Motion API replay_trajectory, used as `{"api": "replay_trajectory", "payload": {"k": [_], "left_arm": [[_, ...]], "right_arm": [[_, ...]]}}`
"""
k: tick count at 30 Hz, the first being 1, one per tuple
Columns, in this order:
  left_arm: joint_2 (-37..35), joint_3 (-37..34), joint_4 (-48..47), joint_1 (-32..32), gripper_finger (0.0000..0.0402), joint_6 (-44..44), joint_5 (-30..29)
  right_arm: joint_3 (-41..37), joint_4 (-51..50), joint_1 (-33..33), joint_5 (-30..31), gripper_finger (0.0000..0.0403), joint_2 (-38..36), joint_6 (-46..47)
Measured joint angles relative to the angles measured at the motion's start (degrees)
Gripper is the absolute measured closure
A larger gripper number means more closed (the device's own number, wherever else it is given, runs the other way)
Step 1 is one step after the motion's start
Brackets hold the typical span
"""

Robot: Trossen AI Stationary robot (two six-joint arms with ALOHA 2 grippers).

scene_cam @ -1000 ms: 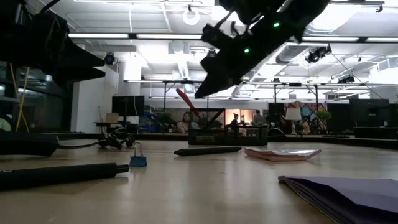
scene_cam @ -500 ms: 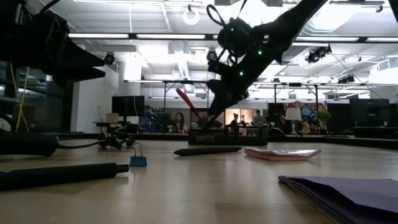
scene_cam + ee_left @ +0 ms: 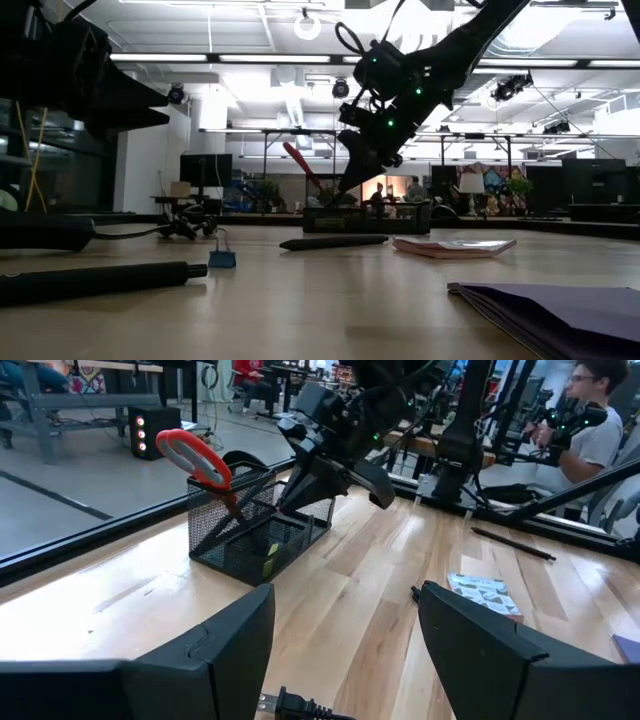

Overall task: Pick and place office supplies into organizer
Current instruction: Put the pink binder clip into the mesh desk organizer, then put the right black pen into the mesh desk organizer

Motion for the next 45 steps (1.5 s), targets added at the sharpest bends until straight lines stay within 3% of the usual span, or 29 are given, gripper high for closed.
{"api": "replay_trajectory", "payload": {"k": [26, 39, 45], "left_arm": [[0.02, 0.00, 0.00, 0.00, 0.0169, 0.00, 0.00], [0.02, 0.00, 0.00, -0.02, 0.0169, 0.00, 0.00], [0.01, 0.00, 0.00, -0.01, 0.0169, 0.00, 0.01]], "right_arm": [[0.00, 0.68, -1.67, -3.02, 0.0377, 0.00, -1.12], [0.00, 0.66, -1.69, -1.93, 0.0334, 0.00, 0.18], [0.00, 1.54, -1.62, -12.04, 0.0334, 0.00, 3.64]]}}
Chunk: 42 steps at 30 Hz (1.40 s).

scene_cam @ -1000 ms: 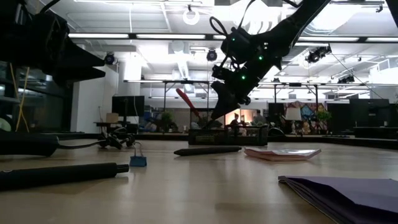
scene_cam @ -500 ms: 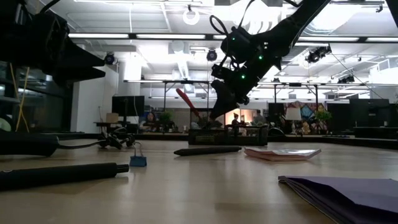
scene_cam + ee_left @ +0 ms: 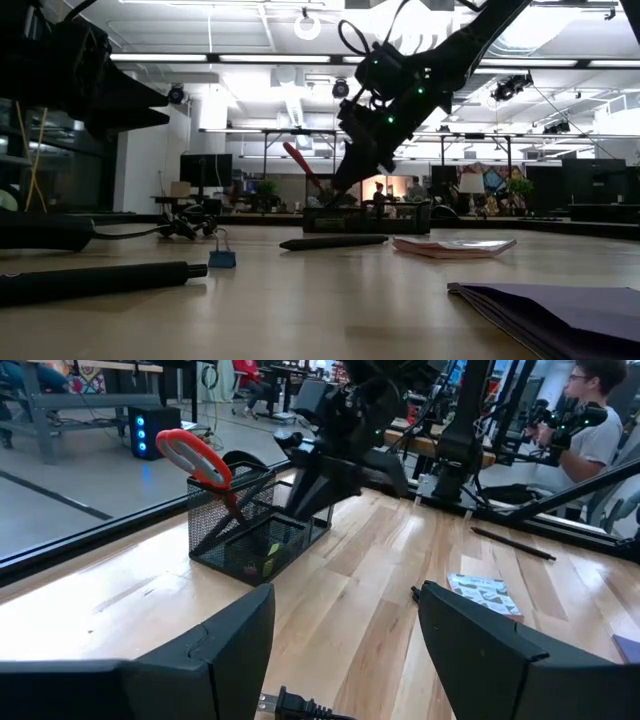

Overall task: Pick and place office supplies into organizer
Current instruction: Put the right black pen into the mesh desk organizer

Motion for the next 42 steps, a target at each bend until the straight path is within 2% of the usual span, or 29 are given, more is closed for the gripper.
{"api": "replay_trajectory", "payload": {"k": [3, 5, 8, 12, 18, 23, 30, 34, 42], "left_arm": [[-0.01, 0.00, 0.00, -0.01, 0.0169, 0.00, 0.01], [-0.01, 0.00, 0.00, -0.01, 0.0169, 0.00, -0.01], [0.00, 0.00, 0.00, 0.00, 0.0169, 0.00, 0.00], [0.00, 0.00, 0.00, 0.00, 0.0169, 0.00, 0.00], [0.01, 0.00, 0.00, -0.01, 0.0169, 0.00, -0.01], [0.01, 0.00, -0.22, 0.01, 0.0169, 0.00, 0.01], [0.01, 0.00, -0.90, -0.01, 0.0169, 0.00, 0.01], [0.01, 0.00, -0.98, -0.01, 0.0169, 0.00, 0.01], [0.01, 0.00, -1.18, 0.01, 0.0169, 0.00, 0.01]], "right_arm": [[0.02, 0.21, 0.02, -5.56, 0.0334, 0.00, 10.88], [-0.23, -0.23, 0.18, -10.01, 0.0334, 0.00, 12.29], [-0.79, -2.67, 2.55, -8.57, 0.0336, 0.00, 15.53], [-1.27, -9.23, 9.52, 2.11, 0.0336, 0.00, 17.19], [-1.31, -18.29, 23.16, 23.85, 0.0336, -0.98, 25.32], [-1.29, -20.58, 36.40, 37.78, 0.0336, -1.93, 37.28], [-1.29, -23.66, 55.95, 61.41, 0.0336, -2.08, 55.30], [-1.29, -25.77, 64.20, 69.10, 0.0336, -2.05, 64.68], [-1.29, -25.06, 73.85, 75.48, 0.0336, -1.97, 71.20]]}}
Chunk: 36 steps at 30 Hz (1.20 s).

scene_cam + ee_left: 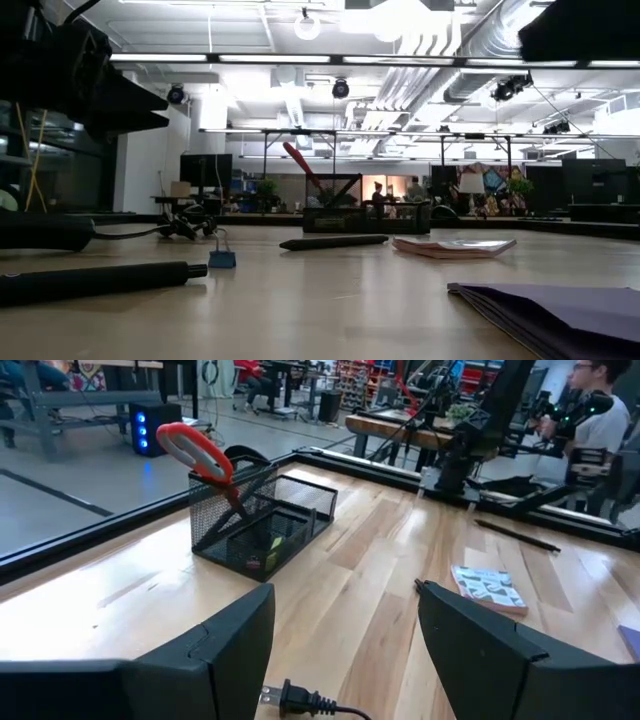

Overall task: Pick and place office supplies into organizer
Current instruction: Put the right black pen into the mesh desk organizer

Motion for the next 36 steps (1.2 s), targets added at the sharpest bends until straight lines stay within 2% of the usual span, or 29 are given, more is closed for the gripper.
{"api": "replay_trajectory", "payload": {"k": [6, 10, 15, 21, 23, 25, 28, 30, 31, 32, 34, 36], "left_arm": [[0.00, 0.00, 0.00, -0.01, 0.0169, 0.00, 0.00], [-0.01, 0.00, 0.00, -0.02, 0.0169, 0.00, -0.02], [0.00, 0.00, 0.00, 0.00, 0.0169, 0.00, 0.00], [-0.02, 0.00, 0.02, 0.00, 0.0169, 0.00, -0.02], [0.00, 0.00, 0.02, 0.00, 0.0169, 0.00, 0.00], [0.00, 0.00, 0.02, 0.00, 0.0169, 0.00, 0.00], [-0.01, 0.00, 0.01, -0.01, 0.0169, 0.00, -0.01], [0.00, 0.00, 0.02, -0.02, 0.0169, 0.00, 0.00], [-0.02, 0.00, 0.00, -0.02, 0.0169, 0.00, 0.00], [-0.01, 0.00, 0.02, -0.02, 0.0169, 0.00, 0.00], [0.00, 0.00, -0.02, -0.02, 0.0169, 0.00, 0.00], [-0.13, 0.00, -0.42, -0.02, 0.0169, 0.00, -0.02]], "right_arm": [[0.55, 7.11, 3.06, -0.58, 0.0341, 1.77, -2.13], [5.91, 8.76, 4.72, 0.32, 0.0357, 5.51, -5.98], [17.97, 3.61, 6.72, 0.35, 0.0367, 10.96, -11.60], [36.67, -8.78, 9.12, -1.19, 0.0363, 18.94, -14.80], [43.36, -16.52, 9.65, -3.55, 0.0362, 22.08, -10.41], [50.31, -27.56, 10.00, -6.75, 0.0363, 26.07, -1.24], [60.45, -50.55, 10.45, -12.04, 0.0367, 32.90, 18.92], [66.22, -65.91, 10.72, -18.40, 0.0368, 38.02, 33.82], [68.00, -68.65, 10.90, -21.45, 0.0367, 40.36, 39.51], [67.94, -66.70, 10.97, -23.01, 0.0366, 41.31, 40.41], [65.13, -67.98, 11.05, -21.57, 0.0361, 41.07, 43.32], [62.85, -67.28, 10.42, -23.22, 0.0358, 40.19, 46.53]]}}
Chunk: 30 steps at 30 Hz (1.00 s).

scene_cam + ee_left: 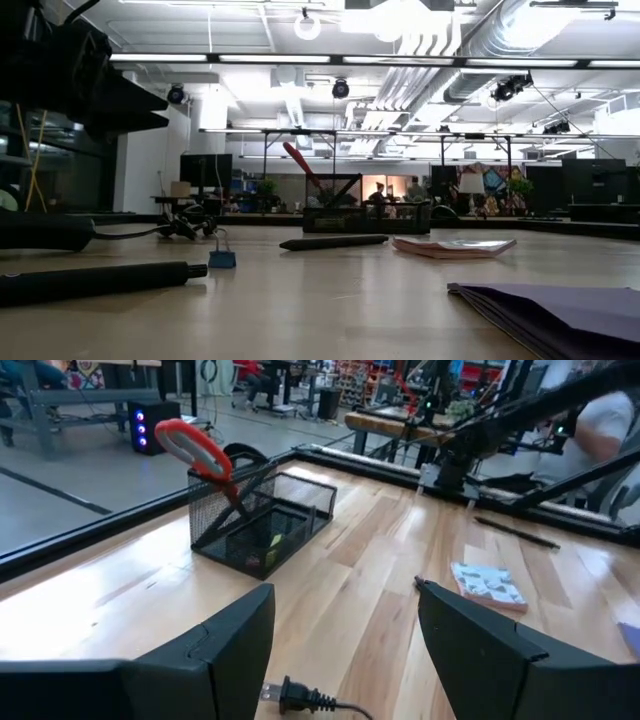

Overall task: Pick and place office supplies into organizer
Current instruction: Put the right black pen into the mesh desk organizer

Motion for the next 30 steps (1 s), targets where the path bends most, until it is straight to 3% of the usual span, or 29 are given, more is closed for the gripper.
{"api": "replay_trajectory", "payload": {"k": [5, 7, 17, 24, 28, 30], "left_arm": [[0.48, -0.02, 0.36, 0.00, 0.0169, 0.00, 0.02], [0.51, 0.00, 0.33, 0.00, 0.0169, 0.00, 0.01], [0.52, 0.00, 0.37, 0.00, 0.0169, 0.00, 0.01], [0.53, 0.00, 0.37, 0.00, 0.0169, 0.00, 0.00], [0.53, 0.00, 0.38, 0.02, 0.0169, 0.00, 0.00], [0.53, 0.00, 0.39, 0.00, 0.0169, 0.00, 0.02]], "right_arm": [[-8.36, 0.11, -0.05, -19.06, 0.0356, 0.56, 8.17], [-10.52, -0.39, 0.97, -21.40, 0.0354, 0.23, 10.93], [-20.51, -0.42, 2.14, -16.48, 0.0358, 0.12, 11.44], [-21.71, -0.07, 3.54, -11.69, 0.0371, 0.29, 11.16], [-21.71, -0.03, 3.20, -5.17, 0.0382, 0.32, 11.35], [-21.71, -0.03, 2.18, -5.30, 0.0391, 0.32, 11.87]]}}
